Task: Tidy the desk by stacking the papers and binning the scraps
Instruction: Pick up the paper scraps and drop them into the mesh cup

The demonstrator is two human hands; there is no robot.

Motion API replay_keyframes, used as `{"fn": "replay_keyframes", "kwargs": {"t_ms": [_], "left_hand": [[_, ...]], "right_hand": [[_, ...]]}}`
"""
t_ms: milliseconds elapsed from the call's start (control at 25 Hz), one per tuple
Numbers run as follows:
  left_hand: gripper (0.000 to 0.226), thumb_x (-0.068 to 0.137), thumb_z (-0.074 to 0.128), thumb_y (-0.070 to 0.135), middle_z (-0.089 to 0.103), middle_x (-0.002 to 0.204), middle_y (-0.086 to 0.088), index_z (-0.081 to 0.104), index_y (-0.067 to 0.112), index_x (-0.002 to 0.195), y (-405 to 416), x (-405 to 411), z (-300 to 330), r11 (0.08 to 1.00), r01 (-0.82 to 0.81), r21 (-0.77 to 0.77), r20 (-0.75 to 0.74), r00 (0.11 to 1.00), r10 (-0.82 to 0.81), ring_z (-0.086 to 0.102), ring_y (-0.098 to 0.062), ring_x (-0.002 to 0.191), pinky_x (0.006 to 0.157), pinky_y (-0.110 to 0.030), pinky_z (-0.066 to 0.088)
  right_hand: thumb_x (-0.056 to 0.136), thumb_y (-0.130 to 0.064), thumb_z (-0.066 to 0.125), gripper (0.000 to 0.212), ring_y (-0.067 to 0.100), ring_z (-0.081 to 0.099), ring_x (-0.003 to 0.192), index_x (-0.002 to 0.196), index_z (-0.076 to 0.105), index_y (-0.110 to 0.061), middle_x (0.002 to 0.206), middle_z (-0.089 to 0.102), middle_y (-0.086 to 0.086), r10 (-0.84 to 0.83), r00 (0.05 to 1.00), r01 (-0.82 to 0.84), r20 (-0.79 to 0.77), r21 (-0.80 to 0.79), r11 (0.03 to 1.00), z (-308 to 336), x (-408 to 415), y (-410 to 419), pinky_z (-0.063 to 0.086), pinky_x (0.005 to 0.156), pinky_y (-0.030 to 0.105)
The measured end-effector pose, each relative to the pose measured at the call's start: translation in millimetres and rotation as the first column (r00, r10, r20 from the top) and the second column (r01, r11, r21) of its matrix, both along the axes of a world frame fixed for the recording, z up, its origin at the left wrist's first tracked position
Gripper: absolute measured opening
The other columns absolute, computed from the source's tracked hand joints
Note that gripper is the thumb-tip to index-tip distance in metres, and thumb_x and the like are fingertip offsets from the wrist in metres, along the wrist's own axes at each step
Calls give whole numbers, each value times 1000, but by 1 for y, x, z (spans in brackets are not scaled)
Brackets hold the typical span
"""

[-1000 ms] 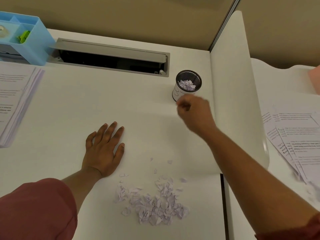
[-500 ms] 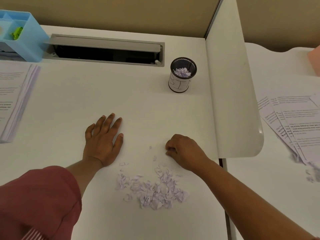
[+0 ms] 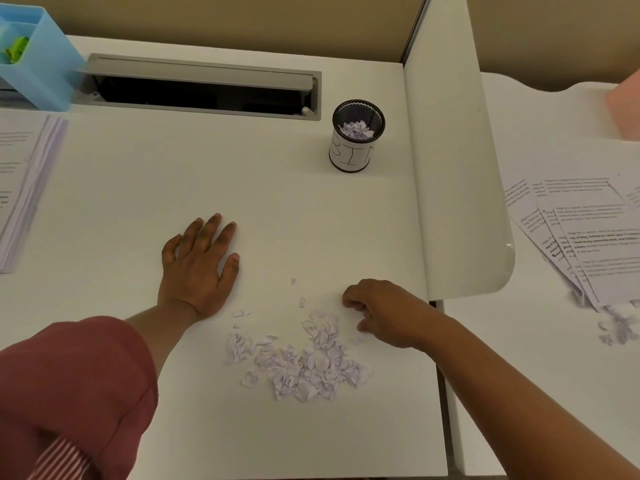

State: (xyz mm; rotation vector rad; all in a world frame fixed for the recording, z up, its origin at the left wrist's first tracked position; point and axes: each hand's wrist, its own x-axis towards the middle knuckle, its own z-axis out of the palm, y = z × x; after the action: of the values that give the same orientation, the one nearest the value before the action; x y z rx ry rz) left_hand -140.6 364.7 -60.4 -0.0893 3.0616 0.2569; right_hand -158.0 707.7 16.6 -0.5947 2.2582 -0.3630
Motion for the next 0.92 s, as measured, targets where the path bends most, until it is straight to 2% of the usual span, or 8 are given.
{"fn": "replay_keyframes", "kwargs": {"t_ms": [80, 160, 280, 400, 520, 640, 720, 920], "left_hand": [[63, 99, 24, 52, 24, 167, 2, 31, 31, 158, 1, 0, 1, 1000, -5, 3, 1, 1000, 5, 19, -25, 154, 118, -49, 15], [63, 99, 23, 52, 24, 167, 2, 31, 31, 158, 1, 0, 1, 1000, -4, 3, 2, 1000, 4, 18, -25, 154, 118, -49, 14], [64, 99, 22, 53, 24, 167, 1, 31, 30, 158, 1, 0, 2, 1000, 3, -3, 5, 1000, -3, 18, -25, 154, 118, -47, 14], [64, 99, 22, 53, 23, 167, 2, 30, 31, 158, 1, 0, 3, 1000, 1, -1, 8, 1000, -1, 17, -24, 154, 119, -46, 12], [64, 99, 22, 53, 23, 167, 2, 30, 31, 158, 1, 0, 3, 1000, 2, 2, 9, 1000, -2, 17, -24, 154, 119, -46, 12], [64, 98, 22, 53, 24, 167, 2, 31, 31, 158, 1, 0, 4, 1000, 1, 7, 2, 1000, -1, 18, -24, 154, 119, -46, 12], [64, 98, 22, 53, 24, 167, 2, 32, 31, 158, 2, 0, 4, 1000, 2, 7, 1, 1000, -2, 18, -25, 154, 119, -47, 13], [64, 99, 22, 53, 23, 167, 2, 31, 31, 158, 1, 0, 4, 1000, 1, 4, 7, 1000, -1, 17, -24, 154, 119, -46, 13]], "right_hand": [[87, -10, 74, 34, 18, 55, 92, 113, 55, -20, 107, 51, -4, -9, 1000, 10, -22, 12, 1000, -5, 6, -1, 50, 80, 33], [89, -7, 70, 24, 19, 53, 85, 101, 54, -20, 99, 49, -5, -37, 995, 36, -95, -14, 999, -12, 14, -7, 47, 74, 33], [96, -12, 60, 3, 25, 57, 84, 97, 63, -12, 96, 58, 2, -120, 976, 100, -181, -116, 988, -21, 20, -19, 51, 77, 40], [97, -13, 60, 20, 23, 61, 99, 115, 68, -14, 111, 62, 3, -193, 975, 178, -109, -134, 975, -13, 15, -19, 51, 89, 37], [86, -23, 78, 48, 14, 55, 99, 130, 58, -23, 120, 51, -6, -60, 995, 61, 73, -11, 998, 3, 9, -6, 50, 89, 31], [76, -22, 87, 64, 18, 56, 94, 127, 50, -28, 121, 42, -8, 59, 997, -63, 48, 73, 995, 7, 17, -5, 54, 81, 37], [80, -15, 82, 53, 21, 57, 91, 122, 51, -23, 116, 44, -4, 77, 996, -74, -38, 86, 994, -1, 20, -11, 54, 77, 40], [96, -13, 58, 5, 25, 55, 79, 99, 61, -11, 94, 51, 1, -75, 970, 52, -232, -102, 993, -16, 20, -29, 52, 72, 41]]}}
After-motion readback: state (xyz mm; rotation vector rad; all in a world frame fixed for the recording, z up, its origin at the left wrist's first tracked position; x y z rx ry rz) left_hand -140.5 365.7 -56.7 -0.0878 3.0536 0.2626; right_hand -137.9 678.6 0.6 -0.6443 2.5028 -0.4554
